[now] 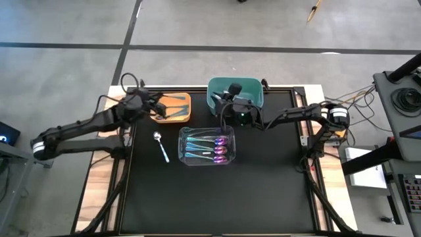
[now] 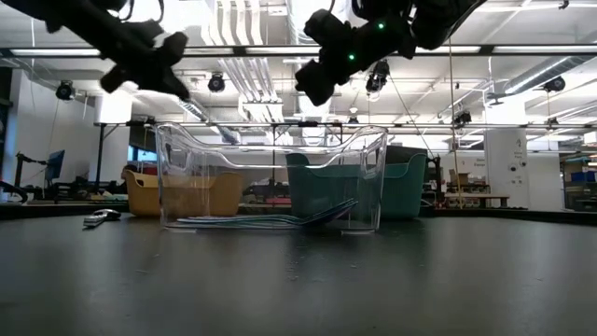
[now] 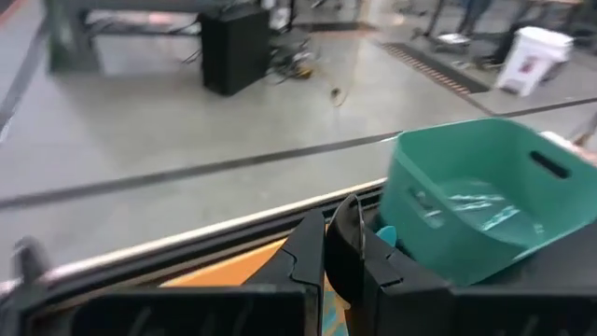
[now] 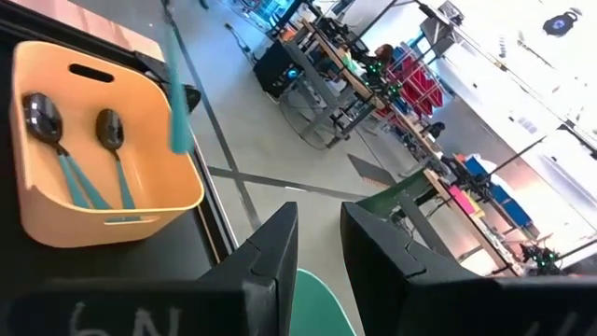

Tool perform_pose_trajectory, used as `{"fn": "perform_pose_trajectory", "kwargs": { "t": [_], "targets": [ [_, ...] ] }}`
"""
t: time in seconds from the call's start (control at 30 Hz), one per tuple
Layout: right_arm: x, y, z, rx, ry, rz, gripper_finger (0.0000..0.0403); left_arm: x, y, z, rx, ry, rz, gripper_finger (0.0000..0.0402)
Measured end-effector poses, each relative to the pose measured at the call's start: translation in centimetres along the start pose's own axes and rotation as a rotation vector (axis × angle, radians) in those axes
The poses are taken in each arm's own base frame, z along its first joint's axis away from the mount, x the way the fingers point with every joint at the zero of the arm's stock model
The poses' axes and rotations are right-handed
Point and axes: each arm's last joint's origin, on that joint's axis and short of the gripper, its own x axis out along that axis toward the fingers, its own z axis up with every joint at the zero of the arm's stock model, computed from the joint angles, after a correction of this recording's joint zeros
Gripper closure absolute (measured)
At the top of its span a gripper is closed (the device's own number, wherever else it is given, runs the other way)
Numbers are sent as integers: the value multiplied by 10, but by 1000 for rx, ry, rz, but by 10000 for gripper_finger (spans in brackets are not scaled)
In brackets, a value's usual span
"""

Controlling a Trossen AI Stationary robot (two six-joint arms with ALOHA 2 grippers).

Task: Sort silverware by color (type)
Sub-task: Put the blue spoon into the yellow bin

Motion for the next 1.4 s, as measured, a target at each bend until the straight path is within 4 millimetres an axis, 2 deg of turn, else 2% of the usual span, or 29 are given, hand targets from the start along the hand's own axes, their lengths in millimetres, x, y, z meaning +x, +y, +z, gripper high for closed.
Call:
{"fn": "perform_pose_trajectory", "kwargs": {
  "t": [0.17,0.33,0.73,1.07,1.4],
  "targets": [
    [4,-5,-4,39,8,-8,326,-12,13,-4,-26,43,64,401],
    [6,-7,-6,63,13,-13,326,-15,18,-10,-30,95,93,401],
    [6,-6,-7,93,19,0,326,6,9,-21,14,179,136,402],
    [6,-5,-8,98,31,9,326,23,-3,-19,66,235,164,401],
    [6,-5,-9,97,36,12,326,36,-3,-26,61,275,212,401]
  ]
}}
